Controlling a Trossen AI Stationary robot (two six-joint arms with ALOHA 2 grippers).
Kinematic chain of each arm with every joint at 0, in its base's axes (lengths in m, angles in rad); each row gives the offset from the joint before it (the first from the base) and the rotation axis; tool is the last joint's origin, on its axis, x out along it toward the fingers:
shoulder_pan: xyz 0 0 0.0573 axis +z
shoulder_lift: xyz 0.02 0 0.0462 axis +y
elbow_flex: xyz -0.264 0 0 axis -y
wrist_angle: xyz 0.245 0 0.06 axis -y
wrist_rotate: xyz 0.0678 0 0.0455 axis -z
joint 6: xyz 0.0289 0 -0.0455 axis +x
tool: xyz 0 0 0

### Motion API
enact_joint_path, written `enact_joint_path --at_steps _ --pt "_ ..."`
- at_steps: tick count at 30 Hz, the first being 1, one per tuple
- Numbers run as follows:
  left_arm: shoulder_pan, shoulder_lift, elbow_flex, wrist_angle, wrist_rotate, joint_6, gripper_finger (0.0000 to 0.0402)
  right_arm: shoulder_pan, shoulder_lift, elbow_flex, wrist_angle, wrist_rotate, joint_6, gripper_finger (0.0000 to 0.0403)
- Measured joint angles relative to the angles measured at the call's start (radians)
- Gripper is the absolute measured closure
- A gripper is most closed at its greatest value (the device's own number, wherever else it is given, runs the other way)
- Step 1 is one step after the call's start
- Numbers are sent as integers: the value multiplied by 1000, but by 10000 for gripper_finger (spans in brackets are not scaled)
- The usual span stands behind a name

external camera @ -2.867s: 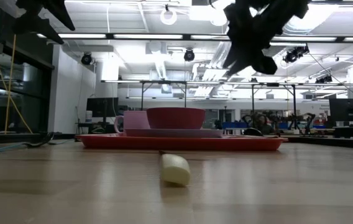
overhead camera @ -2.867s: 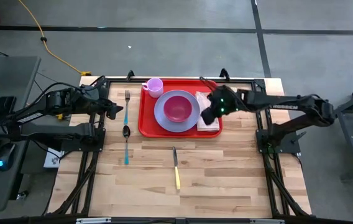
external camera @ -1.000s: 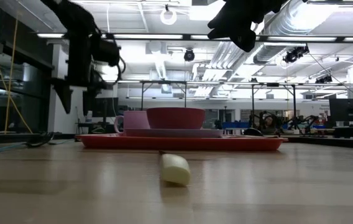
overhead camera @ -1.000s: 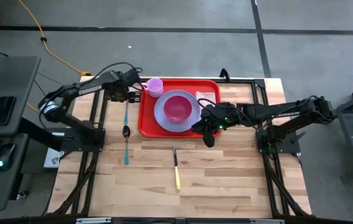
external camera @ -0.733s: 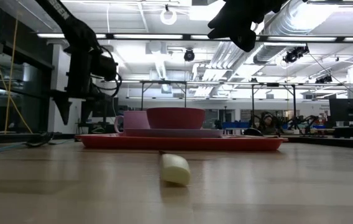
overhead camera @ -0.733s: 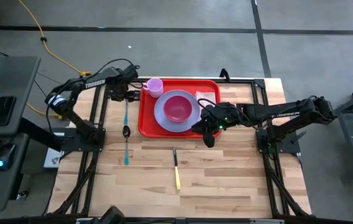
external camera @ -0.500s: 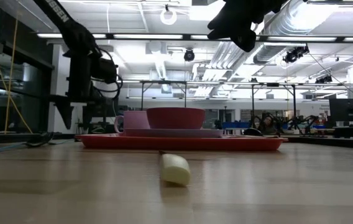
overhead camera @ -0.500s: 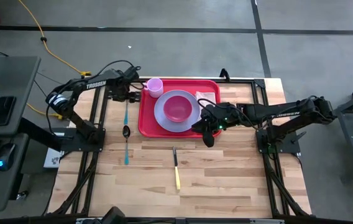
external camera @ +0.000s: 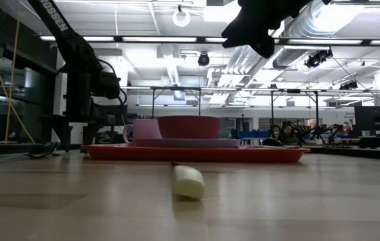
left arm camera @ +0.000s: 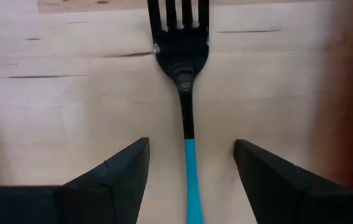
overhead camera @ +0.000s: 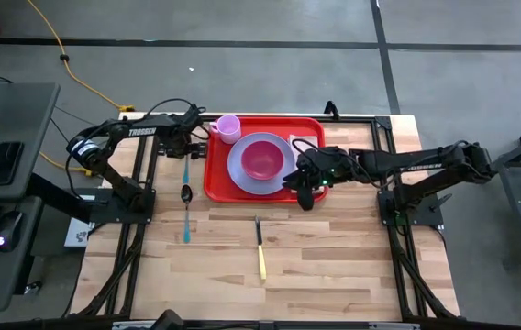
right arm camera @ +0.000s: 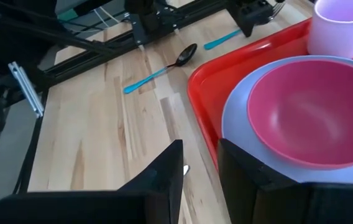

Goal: Set up tray
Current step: Put the blue fork on the white napkin

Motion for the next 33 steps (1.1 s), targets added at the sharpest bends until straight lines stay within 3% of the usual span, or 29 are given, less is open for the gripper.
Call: enact_joint_path --at_steps 4,7,20,26,33 --pt "-1 0 -1 6 -5 1 139 -8 0 0 0 -3 14 325" --pt "-1 0 -1 12 -6 1 169 -8 0 0 0 -3 14 325" --pt "-1 1 1 41 -21 -37 384 -7 0 0 0 -6 14 325" --pt "-1 2 1 40 -22 -35 372 -7 0 0 0 -6 14 325" --pt "1 -14 -2 23 -25 -33 390 -7 0 0 0 -16 14 325"
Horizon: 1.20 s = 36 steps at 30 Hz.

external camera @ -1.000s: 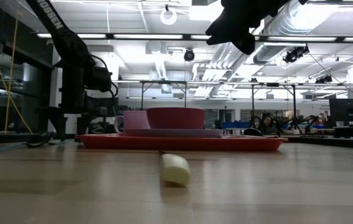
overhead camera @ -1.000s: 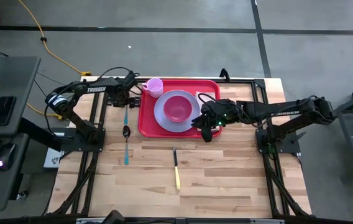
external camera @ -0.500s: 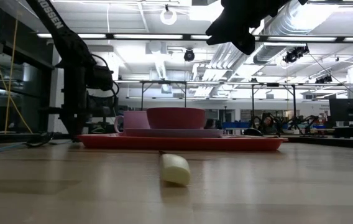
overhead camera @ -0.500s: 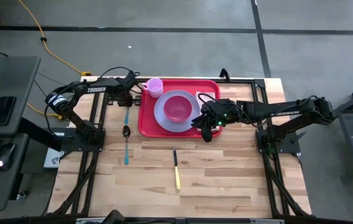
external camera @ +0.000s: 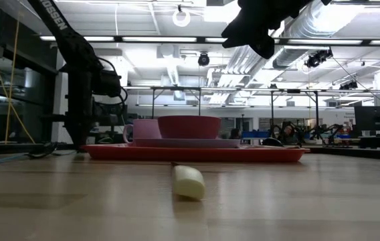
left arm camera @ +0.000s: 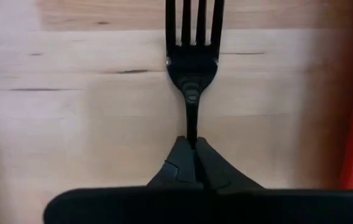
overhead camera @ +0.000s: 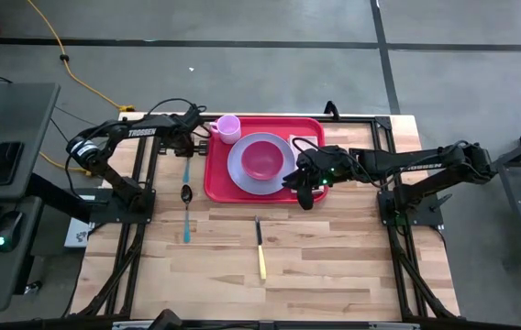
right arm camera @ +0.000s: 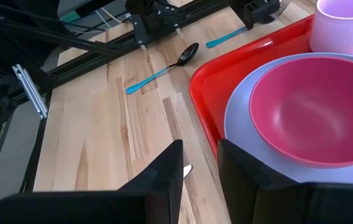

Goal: Set up tray
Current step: Put the blue fork on the white napkin

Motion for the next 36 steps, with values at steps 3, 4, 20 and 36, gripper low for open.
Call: enact_joint_path --at_steps 3,4,20,36 --pt "4 -27 -3 -42 -9 0 385 0 0 0 0 0 0 325" --pt "3 -37 -2 -50 -18 0 386 0 0 0 0 0 0 325" --pt "2 -284 93 -153 20 -44 392 0 0 0 0 0 -1 325" --pt "-190 -412 350 -150 75 -148 391 -1 0 0 62 67 -66 325"
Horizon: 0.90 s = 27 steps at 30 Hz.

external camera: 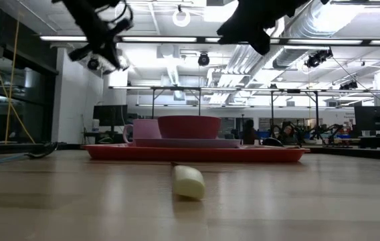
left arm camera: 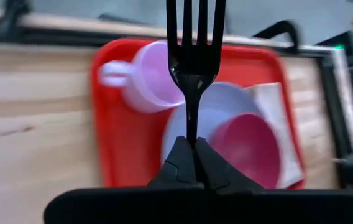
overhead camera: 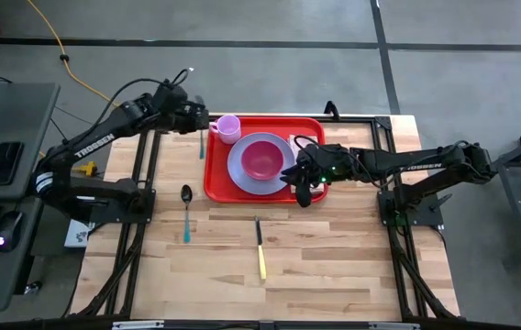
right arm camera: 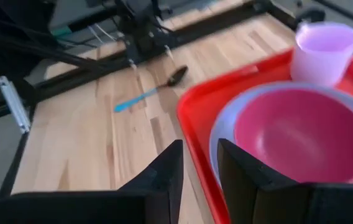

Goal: Set up tray
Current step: Put the blue fork on the white napkin

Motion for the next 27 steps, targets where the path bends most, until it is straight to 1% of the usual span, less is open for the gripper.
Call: enact_joint_path --at_steps 3,6,8,13,14,17,20,27 --pt "-78 26 61 26 -43 -6 392 0 0 0 61 -2 -33 325" --pt "-139 57 115 59 -54 -19 392 0 0 0 121 14 -58 325" --pt "-172 84 148 57 -62 -21 392 0 0 0 129 30 -88 325" --pt "-256 156 218 64 -85 -28 391 -1 7 0 123 118 -161 325" --pt "-271 170 228 68 -85 -28 391 -7 8 0 122 121 -167 325" --pt "-309 207 254 128 -84 -30 392 -36 25 0 121 75 -147 325" --pt "-342 245 285 150 -84 -38 391 -70 55 0 122 22 -125 325" --pt "-395 288 335 154 -83 -40 392 -150 99 0 132 -5 -125 325"
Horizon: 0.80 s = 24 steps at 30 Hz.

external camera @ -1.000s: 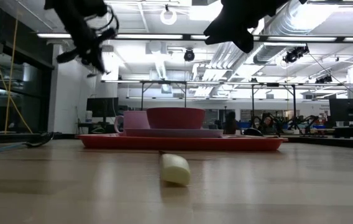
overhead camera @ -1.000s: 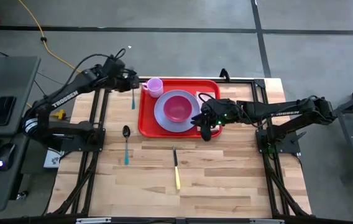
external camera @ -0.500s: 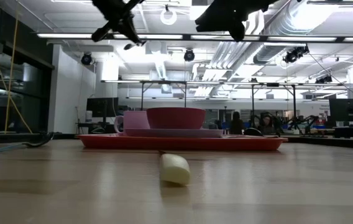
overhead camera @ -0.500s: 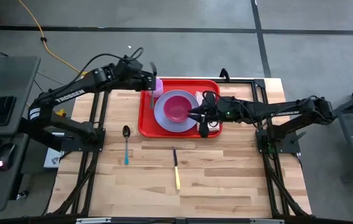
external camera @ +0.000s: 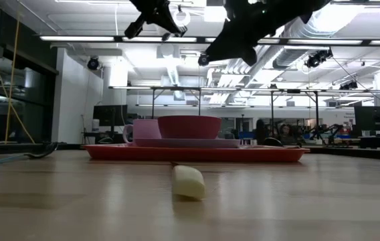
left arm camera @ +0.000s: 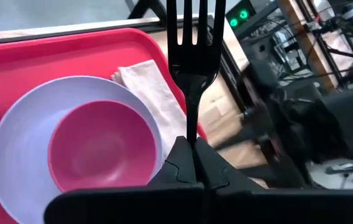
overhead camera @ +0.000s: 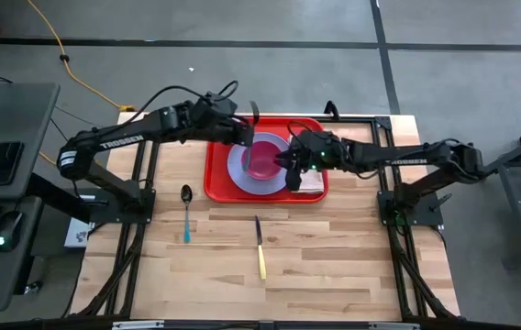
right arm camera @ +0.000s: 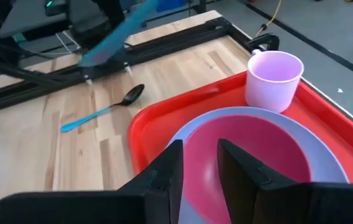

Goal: Set up tray
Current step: Put the blue fork on the white napkin

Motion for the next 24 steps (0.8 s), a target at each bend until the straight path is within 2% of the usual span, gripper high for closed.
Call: enact_joint_path --at_steps 5,12,15,24 --pt "-31 -1 8 1 -15 -15 389 -61 1 0 66 -54 -5 325" --pt "-53 -1 7 21 -20 -19 392 -141 26 0 253 -305 91 316" --pt "-57 -1 7 30 -17 -19 391 -156 40 0 268 -361 98 297" --pt "-56 -1 7 67 9 -7 392 -158 80 0 291 -414 134 221"
